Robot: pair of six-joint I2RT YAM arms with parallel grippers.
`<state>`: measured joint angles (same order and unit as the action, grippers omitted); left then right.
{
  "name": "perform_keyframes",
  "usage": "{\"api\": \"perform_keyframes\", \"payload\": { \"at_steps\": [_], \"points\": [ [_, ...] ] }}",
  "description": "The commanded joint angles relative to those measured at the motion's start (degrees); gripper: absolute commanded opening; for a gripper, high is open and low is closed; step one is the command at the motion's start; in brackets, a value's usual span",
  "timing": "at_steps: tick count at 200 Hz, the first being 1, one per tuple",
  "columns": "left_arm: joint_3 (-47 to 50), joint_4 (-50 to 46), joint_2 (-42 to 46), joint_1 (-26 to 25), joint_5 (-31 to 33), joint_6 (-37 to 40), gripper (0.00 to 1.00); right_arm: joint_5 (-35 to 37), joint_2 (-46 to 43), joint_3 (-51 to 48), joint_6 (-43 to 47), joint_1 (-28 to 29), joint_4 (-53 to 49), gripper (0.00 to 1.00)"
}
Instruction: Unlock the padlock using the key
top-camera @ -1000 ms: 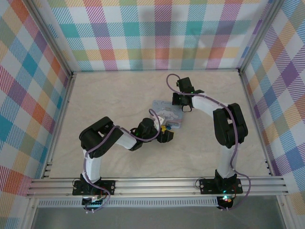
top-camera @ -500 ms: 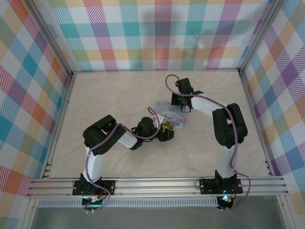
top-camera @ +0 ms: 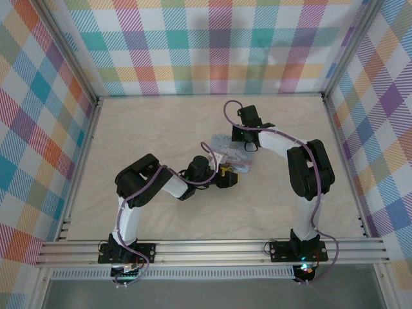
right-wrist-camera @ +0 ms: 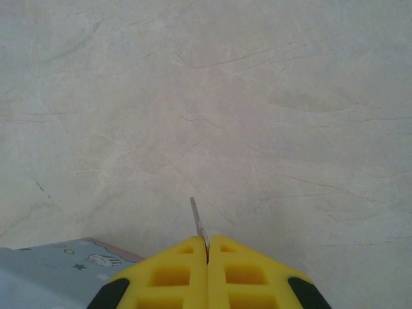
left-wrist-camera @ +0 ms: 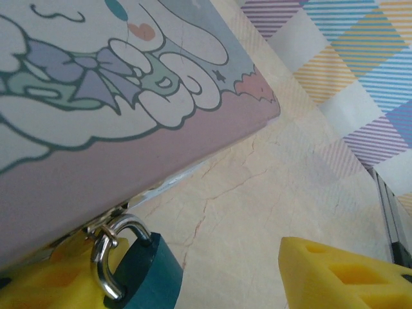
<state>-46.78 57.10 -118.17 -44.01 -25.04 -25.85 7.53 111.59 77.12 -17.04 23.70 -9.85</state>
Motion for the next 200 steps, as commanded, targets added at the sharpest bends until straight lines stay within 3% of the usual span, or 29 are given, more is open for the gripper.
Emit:
{"api": "perform_keyframes", "payload": {
  "at_steps": [1,60,120,140,171,200],
  "points": [
    [-2.36,3.28,-1.27,0.09,1.15,-0.66,0.63,-2.41,-0.40,-2.36,0.05,1.26,-4.42,0.00],
    [-2.37,-1.39,-1.21,1.41,2.17,-1.84,0.40,-2.08,-1.06,-2.70,0.42,1.26,-4.35,0.00],
    [-2.90,-3.09,-2.11,2.18,2.66,-2.91,0.32,-2.17,-1.64,-3.67,0.08,1.25,-3.87,0.00],
    [-3.32,-3.29,-2.59,2.17,3.12,-3.67,0.32,-1.97,-1.90,-4.05,0.24,1.26,-3.85,0.00],
    [-3.40,-2.50,-3.48,2.17,3.27,-4.41,0.45,-1.88,-2.42,-4.12,0.55,1.26,-3.90,0.00],
    [-4.56,1.95,-5.37,1.65,-0.93,-6.83,0.51,-2.34,-2.18,-3.76,0.42,1.26,-3.89,0.00]
  ]
}}
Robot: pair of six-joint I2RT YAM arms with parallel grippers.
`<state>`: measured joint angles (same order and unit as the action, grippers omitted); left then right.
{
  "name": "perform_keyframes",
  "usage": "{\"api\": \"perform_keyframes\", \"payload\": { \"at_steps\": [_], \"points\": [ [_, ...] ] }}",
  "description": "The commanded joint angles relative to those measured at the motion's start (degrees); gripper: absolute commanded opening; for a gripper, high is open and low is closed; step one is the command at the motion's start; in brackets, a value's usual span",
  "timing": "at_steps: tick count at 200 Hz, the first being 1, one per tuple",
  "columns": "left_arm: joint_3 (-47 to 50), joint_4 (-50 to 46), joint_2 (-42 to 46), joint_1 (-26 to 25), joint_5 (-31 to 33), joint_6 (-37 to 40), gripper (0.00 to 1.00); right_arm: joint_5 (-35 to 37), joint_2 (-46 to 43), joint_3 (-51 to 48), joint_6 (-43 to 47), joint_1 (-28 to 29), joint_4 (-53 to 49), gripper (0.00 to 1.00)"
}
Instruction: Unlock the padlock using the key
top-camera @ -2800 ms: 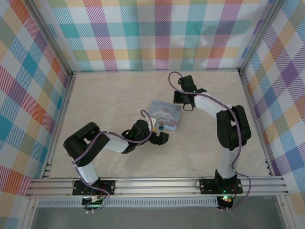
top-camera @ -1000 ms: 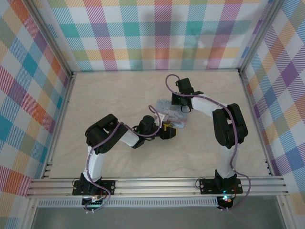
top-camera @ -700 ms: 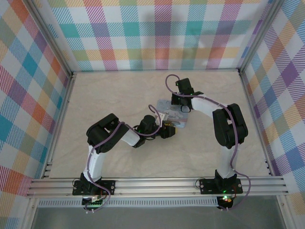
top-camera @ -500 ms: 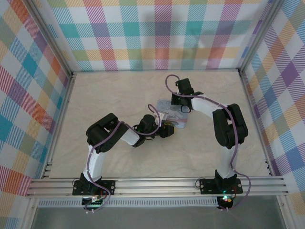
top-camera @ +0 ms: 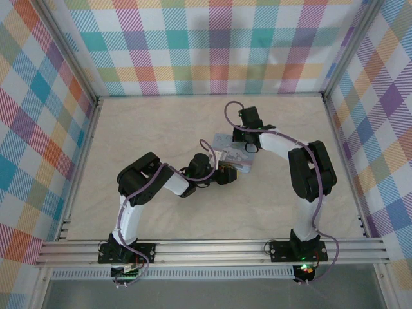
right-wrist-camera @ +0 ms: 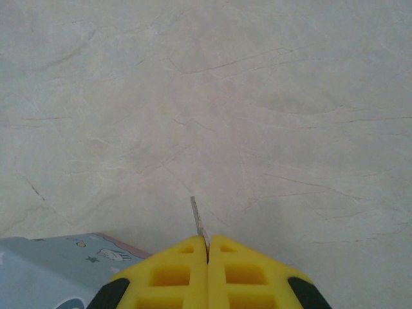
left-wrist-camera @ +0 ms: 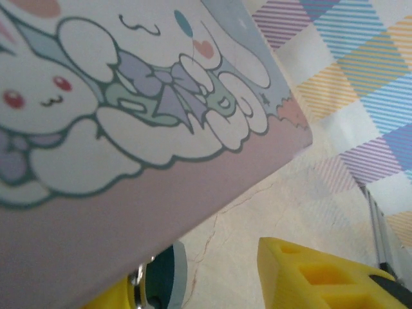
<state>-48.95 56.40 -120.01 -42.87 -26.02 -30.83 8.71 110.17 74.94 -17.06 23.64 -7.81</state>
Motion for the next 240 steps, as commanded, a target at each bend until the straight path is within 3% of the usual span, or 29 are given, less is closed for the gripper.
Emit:
{"api": "perform_keyframes", "payload": {
  "at_steps": [1,31,78,131,240],
  "points": [
    [-2.39,2.74,-3.55,0.47,-0.06,-1.90,0.52,-3.48,-0.75,-1.56,0.40,1.32,-5.91,0.00],
    [-2.77,4.41,-4.09,0.02,-1.91,-3.33,0.54,-3.53,-0.33,-1.63,0.27,1.28,-5.87,0.00],
    [-0.61,1.57,-3.16,1.38,1.31,-3.21,0.48,-2.02,-2.06,-0.88,0.88,1.07,-7.19,0.00],
    [0.70,-1.51,-1.29,1.50,2.20,-1.10,0.47,2.12,-7.90,-0.25,0.04,-0.90,-9.37,0.00],
    [-0.26,-2.24,-1.72,1.62,0.03,-0.74,0.47,12.14,-15.94,-13.90,-9.14,-6.23,-12.63,0.00]
  ]
}}
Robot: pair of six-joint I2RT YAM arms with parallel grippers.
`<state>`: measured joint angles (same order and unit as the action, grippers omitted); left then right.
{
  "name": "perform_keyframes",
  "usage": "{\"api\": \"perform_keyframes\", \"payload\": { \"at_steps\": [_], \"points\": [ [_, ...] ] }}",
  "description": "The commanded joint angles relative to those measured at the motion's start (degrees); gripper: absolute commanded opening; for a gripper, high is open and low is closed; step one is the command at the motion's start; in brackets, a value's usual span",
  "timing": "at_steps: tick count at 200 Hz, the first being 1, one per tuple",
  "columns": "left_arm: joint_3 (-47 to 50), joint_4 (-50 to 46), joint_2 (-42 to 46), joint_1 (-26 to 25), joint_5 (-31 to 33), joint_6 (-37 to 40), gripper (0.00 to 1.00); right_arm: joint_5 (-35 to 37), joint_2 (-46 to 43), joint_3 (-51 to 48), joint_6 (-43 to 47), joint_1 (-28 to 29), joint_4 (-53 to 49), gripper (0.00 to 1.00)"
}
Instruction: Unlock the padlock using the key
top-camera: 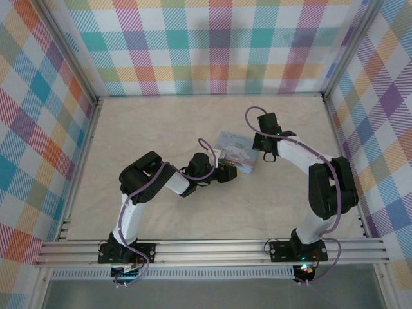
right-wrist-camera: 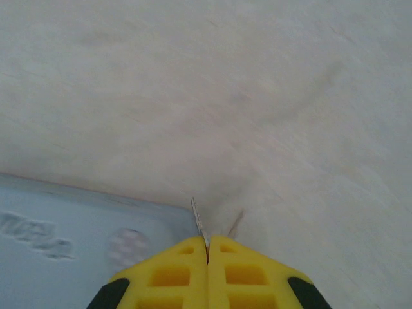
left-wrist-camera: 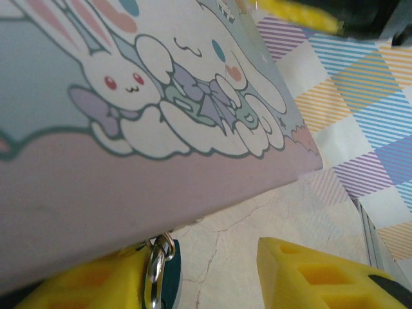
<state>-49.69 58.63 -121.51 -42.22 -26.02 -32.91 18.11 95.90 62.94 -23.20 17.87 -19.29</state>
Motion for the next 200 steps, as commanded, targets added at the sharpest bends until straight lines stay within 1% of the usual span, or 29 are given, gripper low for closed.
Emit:
{"api": "perform_keyframes", "payload": {
  "at_steps": [1,32,59,86,113,132,159,175,182,196,200],
  "points": [
    [0.48,-4.48,-0.21,0.98,-0.02,1.30,0.47,2.64,-1.59,-1.92,-2.99,-0.42,-1.13,0.00],
    [-0.20,-4.49,-0.74,0.91,-0.91,1.35,0.48,-3.66,1.47,-2.05,-2.34,-0.35,2.21,0.00],
    [-0.63,-4.32,-1.25,0.91,-1.14,1.36,0.49,-8.10,4.31,-0.10,-1.65,0.04,3.67,0.00],
    [-0.99,-4.31,-1.39,0.98,-1.14,1.45,0.51,-9.80,5.37,0.57,-0.60,0.35,4.55,0.00],
    [-1.01,-4.67,-1.36,1.04,-0.35,1.40,0.49,-9.56,5.30,0.31,-0.02,0.41,4.75,0.00],
    [-0.41,-4.59,-1.32,1.32,-0.16,1.18,0.46,-9.41,5.22,0.15,0.09,0.38,4.58,0.00],
    [0.77,-4.66,-1.05,1.95,-0.52,1.22,0.37,-9.64,5.25,0.08,0.00,0.39,4.77,0.00],
    [1.00,-5.15,-1.00,2.30,-0.61,1.09,0.36,-10.22,5.27,0.17,-0.13,0.36,4.96,0.00],
    [1.05,-5.28,-1.00,2.40,-0.61,1.13,0.33,-10.45,5.28,0.29,-0.18,0.46,5.04,0.00],
    [0.93,-5.78,-1.00,2.66,-0.76,1.18,0.32,-10.55,5.43,0.34,-0.05,0.72,5.05,0.00],
    [0.85,-5.97,-1.01,2.67,-0.83,1.30,0.30,-10.55,5.48,0.34,0.04,0.79,5.07,0.00]
  ]
}}
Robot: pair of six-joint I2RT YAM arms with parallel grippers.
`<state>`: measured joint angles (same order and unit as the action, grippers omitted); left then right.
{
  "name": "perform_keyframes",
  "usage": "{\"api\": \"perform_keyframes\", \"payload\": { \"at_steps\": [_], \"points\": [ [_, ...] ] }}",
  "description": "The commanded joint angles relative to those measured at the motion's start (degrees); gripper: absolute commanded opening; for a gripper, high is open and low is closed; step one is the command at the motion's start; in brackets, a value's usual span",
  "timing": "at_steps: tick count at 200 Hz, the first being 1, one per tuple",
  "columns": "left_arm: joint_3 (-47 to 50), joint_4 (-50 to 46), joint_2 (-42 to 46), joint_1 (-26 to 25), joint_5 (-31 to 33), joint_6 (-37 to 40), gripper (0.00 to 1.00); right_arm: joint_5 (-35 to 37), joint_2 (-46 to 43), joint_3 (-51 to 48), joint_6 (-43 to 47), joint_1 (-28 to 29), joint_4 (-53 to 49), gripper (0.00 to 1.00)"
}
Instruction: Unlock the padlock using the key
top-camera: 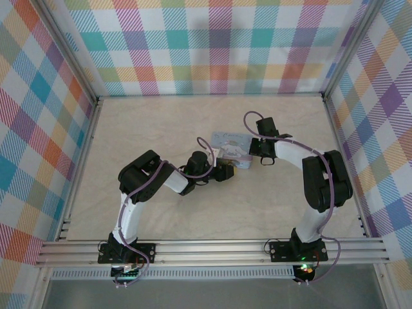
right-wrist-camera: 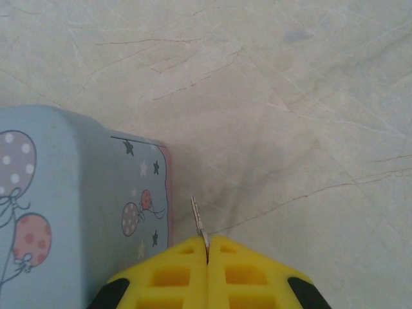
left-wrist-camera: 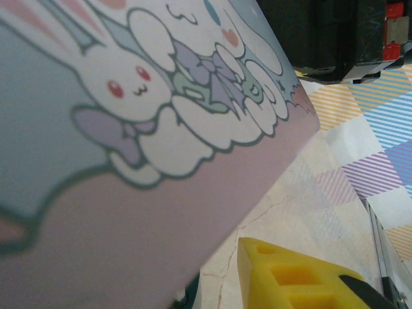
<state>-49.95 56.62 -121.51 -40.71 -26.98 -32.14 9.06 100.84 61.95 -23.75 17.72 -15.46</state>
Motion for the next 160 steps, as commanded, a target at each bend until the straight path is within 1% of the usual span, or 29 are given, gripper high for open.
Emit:
{"api": "perform_keyframes", "payload": {
  "at_steps": [1,14,42,57,75,84,96,116,137,160],
  "points": [
    [1.10,-3.97,-1.01,1.16,0.07,0.60,0.30,-1.50,0.57,1.33,0.61,0.98,1.28,0.00],
    [0.79,-5.06,-0.94,1.33,-0.19,0.81,0.27,-1.70,0.80,1.45,0.72,1.19,1.29,0.00],
    [-0.01,-7.50,-1.23,1.75,-1.26,1.55,0.15,-1.86,0.99,1.51,1.00,1.62,1.58,0.00],
    [-0.15,-8.39,-1.14,1.97,-1.54,1.72,0.13,-2.02,0.94,1.68,1.12,1.82,1.63,0.00],
    [-0.11,-9.55,-0.82,2.17,-1.54,2.17,0.12,-2.19,1.10,1.92,1.25,1.97,1.62,0.00],
    [-0.16,-10.22,-0.65,2.21,-1.88,2.26,0.14,-2.49,1.20,2.03,1.42,1.93,1.68,0.00],
    [-0.26,-10.94,-0.57,2.21,-1.87,2.35,0.22,-2.95,1.51,2.27,1.60,1.93,1.81,0.00],
    [-0.54,-10.25,-0.96,2.26,-2.10,1.75,0.32,-3.34,1.90,2.64,1.42,2.27,1.97,0.00],
    [-1.58,-8.32,-1.90,2.00,-3.06,0.09,0.34,-3.57,2.26,2.85,1.38,3.08,2.33,0.00],
    [-3.02,-8.93,-2.56,1.49,-3.27,-0.38,0.36,-3.37,2.60,3.00,1.34,3.67,2.44,0.00]
  ]
}}
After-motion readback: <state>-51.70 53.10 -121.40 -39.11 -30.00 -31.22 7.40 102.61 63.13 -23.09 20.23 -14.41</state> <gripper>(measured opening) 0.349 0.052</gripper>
